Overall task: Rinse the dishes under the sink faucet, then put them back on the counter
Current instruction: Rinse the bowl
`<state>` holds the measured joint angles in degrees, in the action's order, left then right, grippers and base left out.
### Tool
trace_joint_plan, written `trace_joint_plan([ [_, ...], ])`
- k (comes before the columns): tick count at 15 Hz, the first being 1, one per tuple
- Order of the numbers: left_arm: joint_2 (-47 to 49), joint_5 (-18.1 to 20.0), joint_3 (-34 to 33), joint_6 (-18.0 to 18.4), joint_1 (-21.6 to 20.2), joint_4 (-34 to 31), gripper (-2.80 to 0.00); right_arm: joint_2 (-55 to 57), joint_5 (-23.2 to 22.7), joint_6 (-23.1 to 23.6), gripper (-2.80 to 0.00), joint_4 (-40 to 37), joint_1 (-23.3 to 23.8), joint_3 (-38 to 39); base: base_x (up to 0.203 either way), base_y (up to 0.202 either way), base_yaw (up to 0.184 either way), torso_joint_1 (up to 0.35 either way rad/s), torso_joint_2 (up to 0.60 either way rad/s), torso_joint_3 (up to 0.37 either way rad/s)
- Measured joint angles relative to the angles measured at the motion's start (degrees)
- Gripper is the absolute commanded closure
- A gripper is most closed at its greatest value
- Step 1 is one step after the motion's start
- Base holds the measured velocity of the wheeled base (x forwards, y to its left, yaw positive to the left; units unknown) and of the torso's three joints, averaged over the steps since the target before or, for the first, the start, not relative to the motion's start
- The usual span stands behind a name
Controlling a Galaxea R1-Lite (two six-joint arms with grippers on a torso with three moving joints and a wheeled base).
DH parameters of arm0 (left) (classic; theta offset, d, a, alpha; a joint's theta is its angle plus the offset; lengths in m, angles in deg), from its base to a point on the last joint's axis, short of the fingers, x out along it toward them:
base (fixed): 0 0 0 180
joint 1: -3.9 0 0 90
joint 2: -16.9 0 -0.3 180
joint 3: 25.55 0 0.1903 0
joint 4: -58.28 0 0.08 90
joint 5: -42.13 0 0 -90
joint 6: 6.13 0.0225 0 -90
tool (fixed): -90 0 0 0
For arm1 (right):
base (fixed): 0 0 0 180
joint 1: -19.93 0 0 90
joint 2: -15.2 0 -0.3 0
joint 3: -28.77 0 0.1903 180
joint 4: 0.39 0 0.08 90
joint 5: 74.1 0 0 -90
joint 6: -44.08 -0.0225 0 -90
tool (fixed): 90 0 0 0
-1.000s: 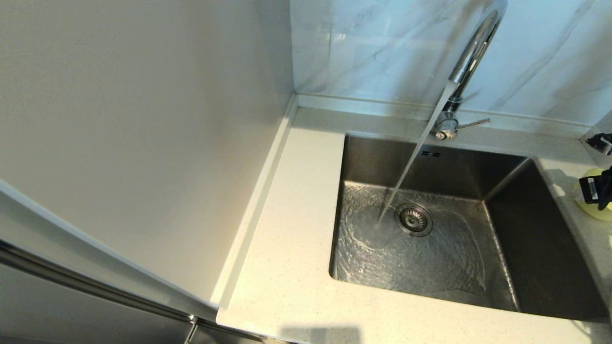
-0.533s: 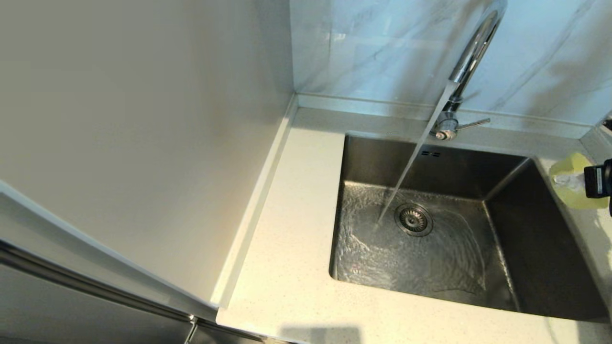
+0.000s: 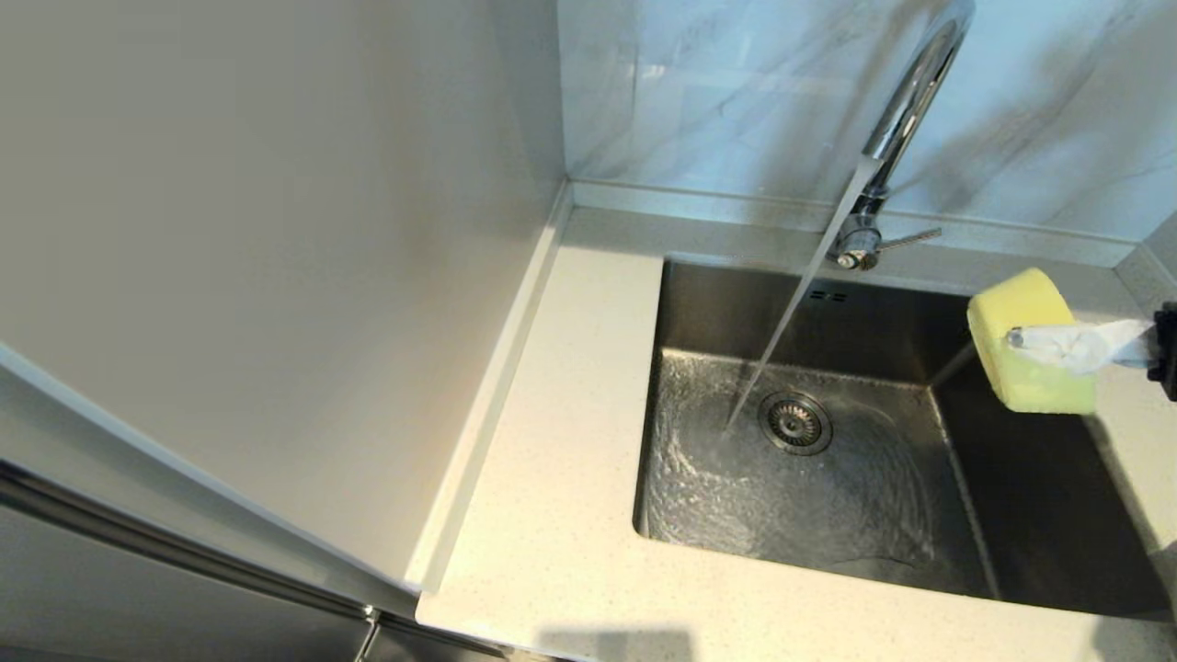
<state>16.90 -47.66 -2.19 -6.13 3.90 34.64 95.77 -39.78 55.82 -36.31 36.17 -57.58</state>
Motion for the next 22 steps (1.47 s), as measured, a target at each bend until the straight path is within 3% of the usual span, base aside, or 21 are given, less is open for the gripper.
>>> trace_joint_plan([
  [5, 0.0, 0.0, 0.0, 0.0, 0.0, 0.0, 0.00, -5.7, 1.9, -4.2, 0.00, 0.1, -14.8, 0.7, 0.000, 0.000, 0.000, 0.000, 0.00, 0.000],
  [12, 0.0, 0.0, 0.0, 0.0, 0.0, 0.0, 0.00, -5.3, 17.0, -3.7, 0.00, 1.1, -27.2, 0.6, 0.000, 0.000, 0.000, 0.000, 0.00, 0.000],
  [16, 0.0, -0.1, 0.0, 0.0, 0.0, 0.0, 0.00, -3.0, 26.2, -2.9, 0.00, 6.9, -35.5, 0.3, 0.000, 0.000, 0.000, 0.000, 0.00, 0.000],
  [22, 0.0, 0.0, 0.0, 0.0, 0.0, 0.0, 0.00, 2.2, 31.6, -1.8, 0.00, 9.7, -38.7, -2.3, 0.000, 0.000, 0.000, 0.000, 0.00, 0.000],
])
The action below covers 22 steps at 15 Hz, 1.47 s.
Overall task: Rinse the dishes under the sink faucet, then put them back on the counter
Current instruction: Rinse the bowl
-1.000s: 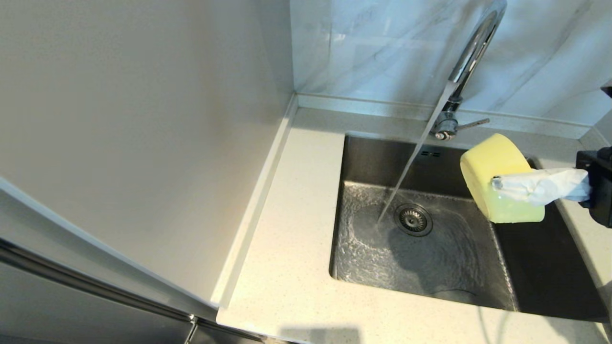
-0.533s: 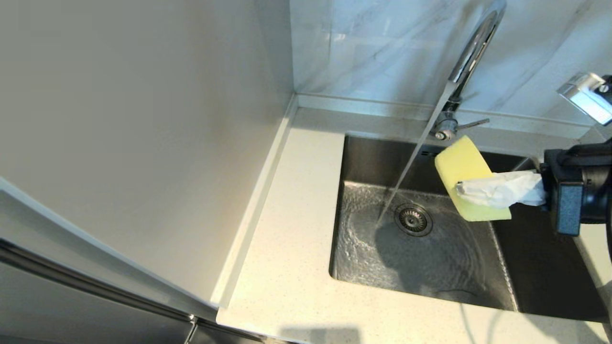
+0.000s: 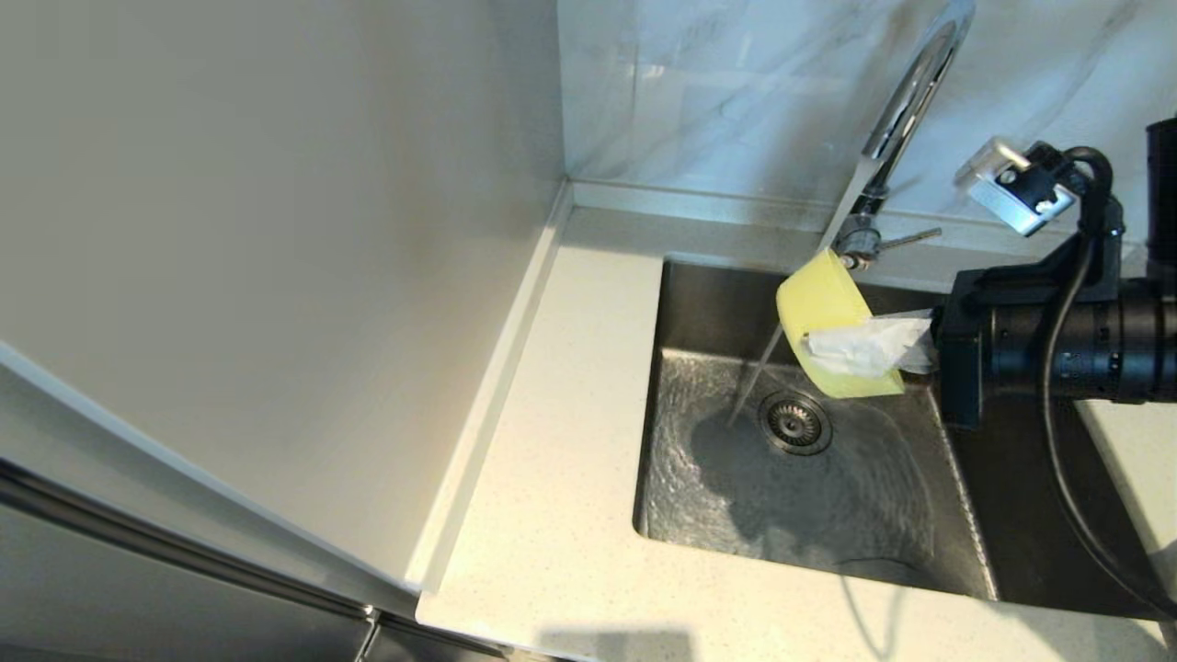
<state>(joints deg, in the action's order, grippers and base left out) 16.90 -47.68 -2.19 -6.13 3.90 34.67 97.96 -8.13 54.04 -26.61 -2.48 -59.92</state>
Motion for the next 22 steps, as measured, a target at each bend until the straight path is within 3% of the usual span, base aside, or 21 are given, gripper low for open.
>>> trace_joint_plan([
  [6, 0.0, 0.0, 0.0, 0.0, 0.0, 0.0, 0.00, 6.2, 9.1, 4.6, 0.00, 1.7, 0.0, -4.9, 0.000, 0.000, 0.000, 0.000, 0.00, 0.000],
  [11, 0.0, 0.0, 0.0, 0.0, 0.0, 0.0, 0.00, 9.8, 10.8, 4.7, 0.00, 1.9, 0.0, -7.3, 0.000, 0.000, 0.000, 0.000, 0.00, 0.000],
  [17, 0.0, 0.0, 0.0, 0.0, 0.0, 0.0, 0.00, 14.6, 15.8, 4.6, 0.00, 9.7, 0.1, -8.3, 0.000, 0.000, 0.000, 0.000, 0.00, 0.000],
  [22, 0.0, 0.0, 0.0, 0.0, 0.0, 0.0, 0.00, 15.0, 16.1, 4.4, 0.00, 9.8, 0.2, -8.1, 0.000, 0.000, 0.000, 0.000, 0.00, 0.000],
])
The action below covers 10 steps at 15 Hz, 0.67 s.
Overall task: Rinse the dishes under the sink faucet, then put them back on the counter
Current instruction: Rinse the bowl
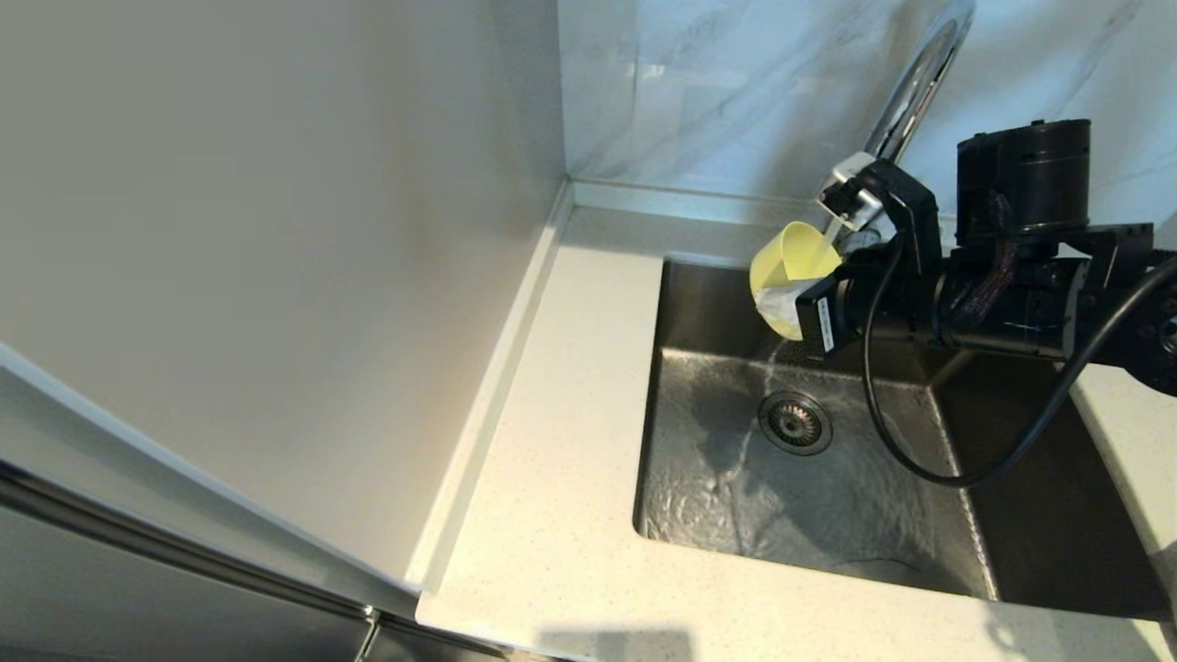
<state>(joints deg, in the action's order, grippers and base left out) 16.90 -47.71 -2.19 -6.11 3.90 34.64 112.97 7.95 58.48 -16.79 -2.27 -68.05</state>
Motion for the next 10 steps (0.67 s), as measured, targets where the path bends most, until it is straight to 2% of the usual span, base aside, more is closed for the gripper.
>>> trace_joint_plan([
  [2, 0.0, 0.0, 0.0, 0.0, 0.0, 0.0, 0.00, -0.1, 0.3, -0.1, 0.00, -0.1, 0.6, 0.3, 0.000, 0.000, 0.000, 0.000, 0.00, 0.000],
  [7, 0.0, 0.0, 0.0, 0.0, 0.0, 0.0, 0.00, -1.3, 1.9, -1.1, 0.00, -0.4, 5.9, 1.6, 0.000, 0.000, 0.000, 0.000, 0.00, 0.000],
  [10, 0.0, 0.1, 0.0, 0.0, 0.0, 0.0, 0.00, -1.7, 2.1, -9.5, 0.00, -0.3, 7.5, 1.3, 0.000, 0.000, 0.000, 0.000, 0.00, 0.000],
])
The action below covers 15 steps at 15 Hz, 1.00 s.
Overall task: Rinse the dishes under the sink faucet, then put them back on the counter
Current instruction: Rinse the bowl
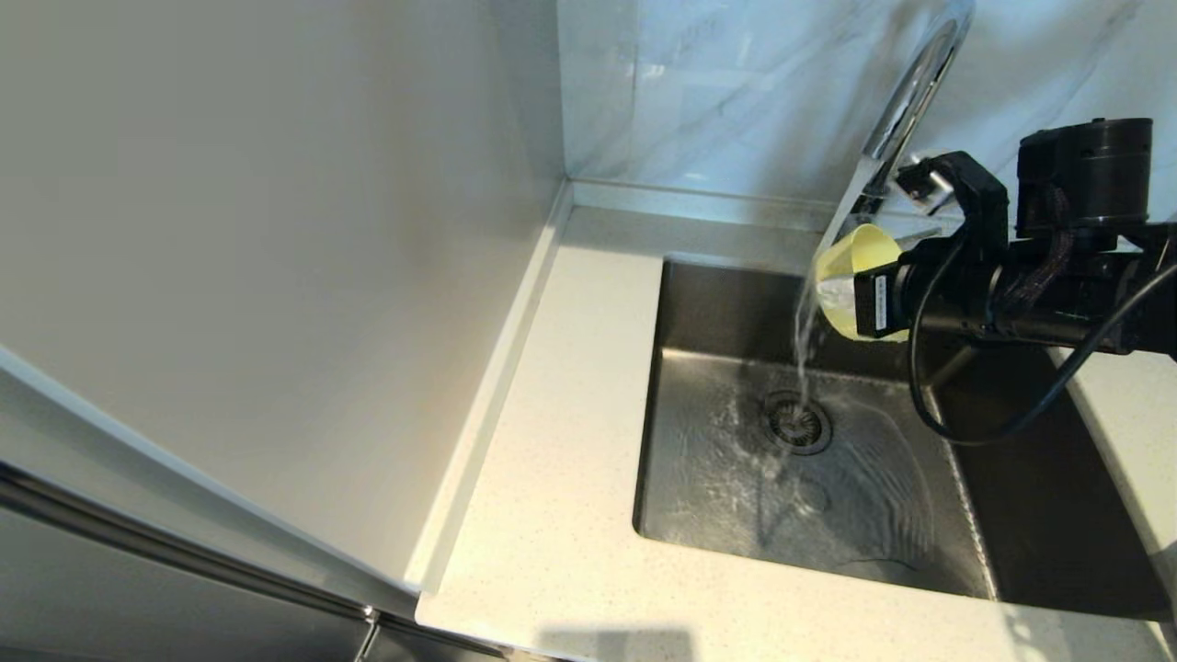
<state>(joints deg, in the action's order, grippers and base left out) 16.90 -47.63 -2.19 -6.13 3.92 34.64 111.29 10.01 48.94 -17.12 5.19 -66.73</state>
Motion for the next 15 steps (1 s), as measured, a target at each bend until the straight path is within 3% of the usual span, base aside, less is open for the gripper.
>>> trace_joint_plan([
  [4, 0.0, 0.0, 0.0, 0.0, 0.0, 0.0, 0.00, -0.9, -0.4, -10.4, 0.00, 0.0, 1.5, 0.2, 0.000, 0.000, 0.000, 0.000, 0.00, 0.000],
  [9, 0.0, 0.0, 0.0, 0.0, 0.0, 0.0, 0.00, -1.9, -1.7, -23.4, 0.00, -2.2, 8.0, -3.6, 0.000, 0.000, 0.000, 0.000, 0.00, 0.000],
  [12, 0.0, 0.0, 0.0, 0.0, 0.0, 0.0, 0.00, -2.3, -8.2, -32.2, 0.00, -2.7, 13.3, -5.7, 0.000, 0.000, 0.000, 0.000, 0.00, 0.000],
  [15, 0.0, -0.1, 0.0, 0.0, 0.0, 0.0, 0.00, -2.5, -15.2, -48.0, 0.00, -1.2, 18.1, -8.6, 0.000, 0.000, 0.000, 0.000, 0.00, 0.000],
])
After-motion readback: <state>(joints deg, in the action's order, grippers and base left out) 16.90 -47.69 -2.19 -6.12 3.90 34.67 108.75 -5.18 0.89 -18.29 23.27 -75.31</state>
